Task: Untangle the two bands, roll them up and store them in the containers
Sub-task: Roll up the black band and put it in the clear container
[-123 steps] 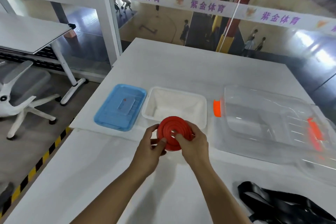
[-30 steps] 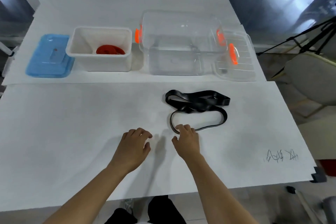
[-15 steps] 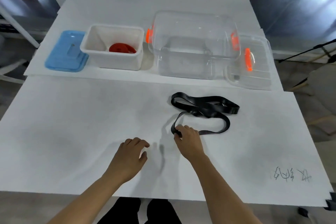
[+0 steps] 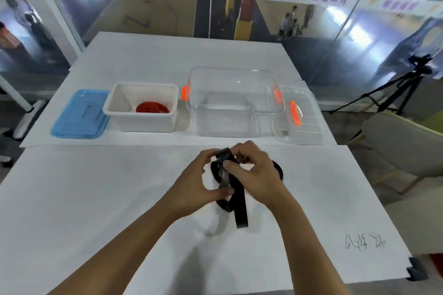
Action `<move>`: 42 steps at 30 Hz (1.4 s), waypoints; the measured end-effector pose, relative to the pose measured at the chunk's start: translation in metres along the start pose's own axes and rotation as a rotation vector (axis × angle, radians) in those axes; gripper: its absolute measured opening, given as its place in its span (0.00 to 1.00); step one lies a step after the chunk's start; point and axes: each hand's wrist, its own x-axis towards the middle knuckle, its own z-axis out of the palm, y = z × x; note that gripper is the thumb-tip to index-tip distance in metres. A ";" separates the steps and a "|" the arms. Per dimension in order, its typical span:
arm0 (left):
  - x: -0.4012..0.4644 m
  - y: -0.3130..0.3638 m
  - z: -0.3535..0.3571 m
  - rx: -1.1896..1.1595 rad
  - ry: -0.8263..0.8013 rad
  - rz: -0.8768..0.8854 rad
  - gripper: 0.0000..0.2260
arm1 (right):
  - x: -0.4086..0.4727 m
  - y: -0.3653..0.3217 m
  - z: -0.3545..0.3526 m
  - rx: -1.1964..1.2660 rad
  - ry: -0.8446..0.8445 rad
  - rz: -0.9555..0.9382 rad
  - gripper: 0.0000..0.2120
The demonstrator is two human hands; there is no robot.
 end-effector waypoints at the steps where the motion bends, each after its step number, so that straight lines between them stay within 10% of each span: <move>1: 0.004 0.012 -0.008 -0.025 0.027 0.016 0.33 | 0.003 -0.014 -0.005 -0.004 0.005 -0.039 0.06; 10: 0.036 0.125 -0.100 -0.052 0.192 0.222 0.04 | 0.052 -0.124 -0.036 0.088 0.209 -0.421 0.04; 31: 0.075 0.284 -0.202 -0.251 0.334 0.400 0.08 | 0.126 -0.313 -0.074 0.365 0.387 -0.491 0.18; 35: 0.083 0.306 -0.215 -0.289 0.463 0.357 0.09 | 0.130 -0.298 -0.055 0.561 0.029 -0.355 0.31; 42: 0.096 0.312 -0.232 -0.504 0.558 0.190 0.10 | 0.133 -0.275 -0.041 0.142 0.245 -0.519 0.11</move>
